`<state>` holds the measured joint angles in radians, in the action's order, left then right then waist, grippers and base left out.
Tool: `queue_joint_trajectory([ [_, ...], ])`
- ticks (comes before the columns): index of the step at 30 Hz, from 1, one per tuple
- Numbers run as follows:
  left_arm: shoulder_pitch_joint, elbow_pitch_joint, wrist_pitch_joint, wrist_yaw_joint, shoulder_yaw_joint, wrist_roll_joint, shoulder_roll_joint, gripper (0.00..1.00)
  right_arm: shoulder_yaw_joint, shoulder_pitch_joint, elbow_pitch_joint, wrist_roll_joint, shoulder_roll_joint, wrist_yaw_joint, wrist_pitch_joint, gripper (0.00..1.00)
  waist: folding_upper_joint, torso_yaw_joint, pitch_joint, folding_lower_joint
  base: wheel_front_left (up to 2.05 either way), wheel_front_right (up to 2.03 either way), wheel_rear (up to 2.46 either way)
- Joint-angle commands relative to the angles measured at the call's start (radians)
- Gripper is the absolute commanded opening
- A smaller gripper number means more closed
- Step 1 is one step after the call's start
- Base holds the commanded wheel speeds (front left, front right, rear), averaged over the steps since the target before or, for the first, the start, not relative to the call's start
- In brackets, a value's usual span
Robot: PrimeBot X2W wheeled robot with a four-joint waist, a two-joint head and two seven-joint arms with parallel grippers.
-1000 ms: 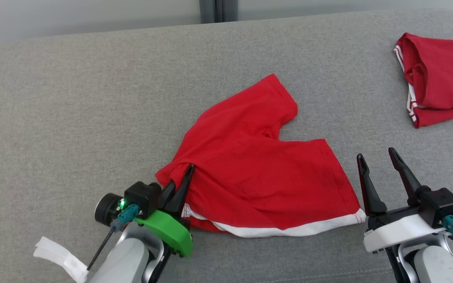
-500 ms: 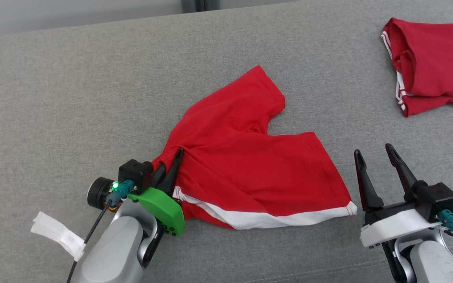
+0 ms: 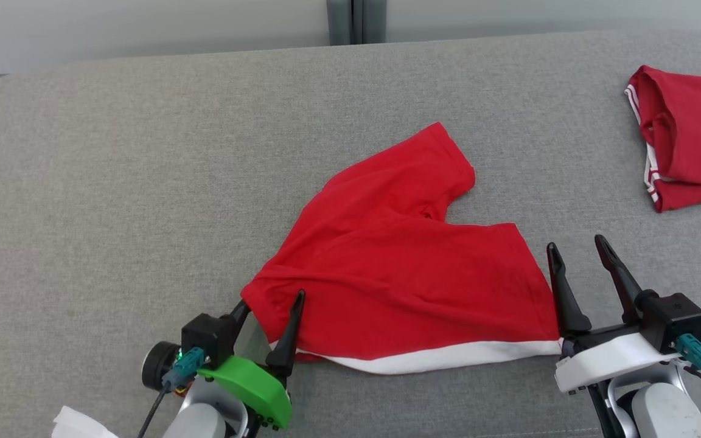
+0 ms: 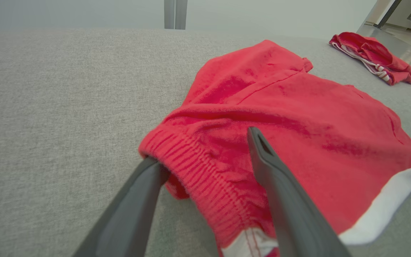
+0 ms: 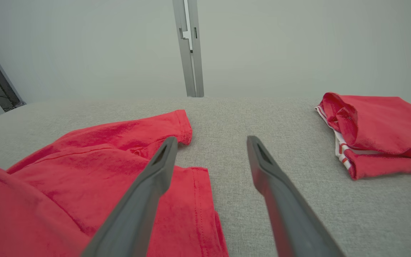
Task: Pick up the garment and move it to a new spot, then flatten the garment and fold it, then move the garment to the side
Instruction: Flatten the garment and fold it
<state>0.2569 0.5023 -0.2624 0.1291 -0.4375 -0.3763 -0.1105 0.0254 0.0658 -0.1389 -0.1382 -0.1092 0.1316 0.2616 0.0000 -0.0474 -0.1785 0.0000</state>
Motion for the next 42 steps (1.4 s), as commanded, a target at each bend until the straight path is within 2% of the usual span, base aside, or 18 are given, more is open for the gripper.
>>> queue_joint_trajectory([
  [1, -0.029, -0.013, -0.002, 0.003, 0.005, 0.002, -0.004, 1.00, -0.001, -0.009, -0.001, -0.006, 0.000, -0.002, 0.004, 1.00, 0.0000, -0.019, 0.018, 0.0000, 0.00, 0.00, 0.00],
  [9, -0.139, -0.083, -0.002, -0.009, 0.084, 0.000, -0.014, 1.00, -0.011, -0.024, -0.005, -0.011, 0.007, -0.002, 0.004, 1.00, 0.0000, -0.033, 0.045, 0.0000, 0.00, 0.00, 0.00],
  [17, -0.180, -0.164, -0.002, -0.021, 0.165, 0.021, -0.017, 1.00, -0.022, -0.041, -0.001, -0.009, 0.009, -0.002, 0.004, 1.00, 0.0000, -0.030, 0.075, 0.0000, 0.00, 0.00, 0.00],
  [28, -0.219, -0.318, -0.001, -0.030, 0.337, 0.086, -0.001, 1.00, -0.017, -0.065, 0.021, -0.009, 0.009, -0.002, 0.004, 1.00, 0.0000, 0.001, 0.115, 0.0000, 0.00, 0.00, 0.00],
  [35, -0.258, -0.337, -0.001, -0.022, 0.418, 0.122, -0.007, 1.00, -0.010, -0.101, 0.043, -0.024, -0.003, -0.002, 0.004, 1.00, 0.0000, 0.027, 0.161, 0.0000, 0.00, 0.00, 0.00],
  [42, -0.291, -0.349, -0.001, -0.016, 0.451, 0.138, -0.012, 1.00, -0.007, -0.141, 0.062, -0.035, -0.010, -0.002, 0.004, 1.00, 0.0000, 0.034, 0.190, 0.0000, 0.00, 0.00, 0.00],
])
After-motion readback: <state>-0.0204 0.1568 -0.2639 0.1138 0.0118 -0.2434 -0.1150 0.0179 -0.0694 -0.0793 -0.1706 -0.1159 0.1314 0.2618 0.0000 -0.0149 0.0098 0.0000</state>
